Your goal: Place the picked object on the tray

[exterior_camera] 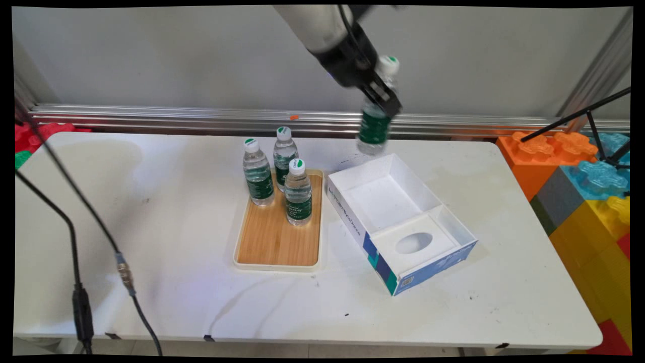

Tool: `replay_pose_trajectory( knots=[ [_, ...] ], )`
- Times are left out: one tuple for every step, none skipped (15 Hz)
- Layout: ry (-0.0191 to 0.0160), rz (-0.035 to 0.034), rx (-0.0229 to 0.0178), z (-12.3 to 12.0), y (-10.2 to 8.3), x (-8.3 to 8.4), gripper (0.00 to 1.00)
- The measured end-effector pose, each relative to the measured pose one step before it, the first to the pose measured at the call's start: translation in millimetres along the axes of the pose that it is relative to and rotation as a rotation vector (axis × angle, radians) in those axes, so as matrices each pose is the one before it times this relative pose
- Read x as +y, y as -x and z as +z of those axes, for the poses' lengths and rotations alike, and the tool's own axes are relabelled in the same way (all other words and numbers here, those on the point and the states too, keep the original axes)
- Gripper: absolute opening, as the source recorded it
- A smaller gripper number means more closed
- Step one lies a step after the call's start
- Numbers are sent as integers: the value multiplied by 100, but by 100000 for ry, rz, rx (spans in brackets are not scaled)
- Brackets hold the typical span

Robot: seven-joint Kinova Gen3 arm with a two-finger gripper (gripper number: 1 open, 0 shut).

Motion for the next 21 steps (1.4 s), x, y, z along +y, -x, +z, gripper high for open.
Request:
replay_pose_trajectory(
  knots=[
    [-1006,570,-1778,-2330,313,56,0],
    [1094,1777,-1107,-2413,502,391,0],
    [1154,1585,-497,-1691,524,272,0],
    [1648,2322,-393,-2462,1117,160,0],
    [1952,1637,-126,-1885,1200,160,0],
    [1739,1010,-170,-1504,1344,262,0],
    [2470,1505,-169,-1444,1621,192,0],
    [2577,2055,-649,-1121,1856,-46,0],
    [1541,1284,-593,-828,1654,191,0],
    [1835,1738,-893,-634,1823,166,0],
    [1490,1928,-389,-401,1821,114,0],
    [1017,1628,-210,-82,1434,20,0],
    [883,1748,-43,167,1581,-47,0],
    [440,1691,264,460,1443,-50,0],
    [370,1594,343,555,1168,-160,0],
    [230,1753,811,750,1268,-204,0],
    [190,1753,1014,954,1168,-274,0],
    [22,1034,718,715,814,-189,0],
    [63,1063,804,778,741,-248,0],
    [279,1156,1015,953,839,-313,0],
    [488,1112,1167,1120,962,-359,0]
  ],
)
